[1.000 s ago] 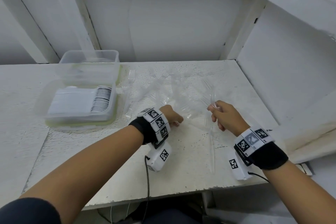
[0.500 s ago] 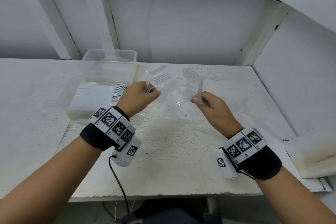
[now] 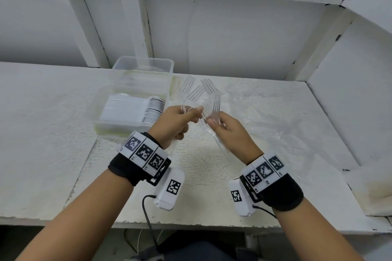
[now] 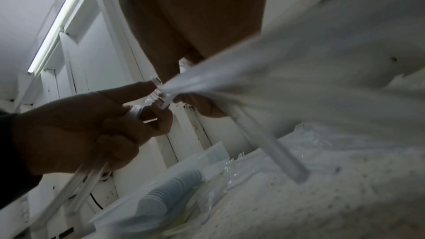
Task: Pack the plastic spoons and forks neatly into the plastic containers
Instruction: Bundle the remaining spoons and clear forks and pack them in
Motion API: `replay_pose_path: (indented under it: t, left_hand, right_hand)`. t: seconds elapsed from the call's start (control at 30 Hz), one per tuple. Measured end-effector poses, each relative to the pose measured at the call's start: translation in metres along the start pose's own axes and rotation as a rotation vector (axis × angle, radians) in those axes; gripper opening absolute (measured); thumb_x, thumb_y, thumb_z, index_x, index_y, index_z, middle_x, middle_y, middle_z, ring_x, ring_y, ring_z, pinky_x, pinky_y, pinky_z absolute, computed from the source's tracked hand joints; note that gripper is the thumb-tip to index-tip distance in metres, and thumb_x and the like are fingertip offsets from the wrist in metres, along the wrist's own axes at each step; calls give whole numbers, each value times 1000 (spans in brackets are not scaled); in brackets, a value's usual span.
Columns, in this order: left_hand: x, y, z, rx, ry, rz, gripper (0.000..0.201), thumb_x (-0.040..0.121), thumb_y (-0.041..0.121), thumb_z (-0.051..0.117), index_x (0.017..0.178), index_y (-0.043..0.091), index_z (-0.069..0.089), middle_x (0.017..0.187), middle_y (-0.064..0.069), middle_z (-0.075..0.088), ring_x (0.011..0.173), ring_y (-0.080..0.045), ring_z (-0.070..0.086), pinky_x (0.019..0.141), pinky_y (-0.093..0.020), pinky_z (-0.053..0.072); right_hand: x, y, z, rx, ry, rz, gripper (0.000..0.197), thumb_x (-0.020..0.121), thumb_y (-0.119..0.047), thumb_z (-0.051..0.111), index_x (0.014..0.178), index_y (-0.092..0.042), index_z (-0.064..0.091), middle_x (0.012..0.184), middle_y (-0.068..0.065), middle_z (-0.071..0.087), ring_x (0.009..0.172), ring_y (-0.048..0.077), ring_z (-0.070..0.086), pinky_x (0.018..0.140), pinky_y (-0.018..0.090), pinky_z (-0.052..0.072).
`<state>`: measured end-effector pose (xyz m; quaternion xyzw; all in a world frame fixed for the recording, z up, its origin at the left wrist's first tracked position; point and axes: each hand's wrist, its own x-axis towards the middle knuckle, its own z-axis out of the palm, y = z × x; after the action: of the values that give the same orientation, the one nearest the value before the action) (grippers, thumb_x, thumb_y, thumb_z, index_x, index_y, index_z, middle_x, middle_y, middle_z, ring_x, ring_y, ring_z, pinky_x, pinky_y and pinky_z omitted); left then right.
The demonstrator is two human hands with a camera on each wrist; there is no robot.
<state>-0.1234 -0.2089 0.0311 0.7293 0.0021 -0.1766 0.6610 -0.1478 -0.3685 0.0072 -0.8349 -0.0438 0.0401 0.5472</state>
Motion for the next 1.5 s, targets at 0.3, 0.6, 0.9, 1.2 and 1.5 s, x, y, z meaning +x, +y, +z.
replay_pose_path:
  t: [0.3,0.6,0.9,1.2,1.5]
  left_hand:
    - [4,-6,2,-244,-35,-148,63,89,69,9,100,23,52,62,4,50,40,-6,21,44,-19,16]
    - [4,-16,15,-345,-20,-167,54,95,61,18,85,22,54,55,3,43,38,-7,27,43,-17,20]
    - [5,-23,19,-186,28,-91,47,101,40,22,74,16,52,60,-1,48,48,-12,39,49,-24,31]
    - [8,-24,21,-239,-104,-131,51,102,43,17,90,14,58,77,-8,67,74,-22,64,76,-35,48]
    - [-3,-21,22,-250,-218,-151,45,101,41,24,81,11,50,60,-3,46,47,-15,46,52,-26,45]
  right_hand:
    - [2,1,11,180,159,37,11,93,-22,54,84,-28,54,73,-12,54,55,-5,49,62,20,38]
    - [10,-14,28,334,221,33,13,94,-24,54,103,-22,63,98,0,70,73,9,56,68,23,47]
    - [11,-15,31,293,310,13,7,90,-24,59,87,-31,60,93,-1,64,79,13,55,77,32,48]
    - [15,-16,32,364,343,-6,18,88,-27,62,81,-43,63,115,9,56,100,20,60,85,37,52]
    - [12,-6,27,238,277,-16,39,93,-27,55,130,-33,48,122,11,53,84,13,57,69,15,48]
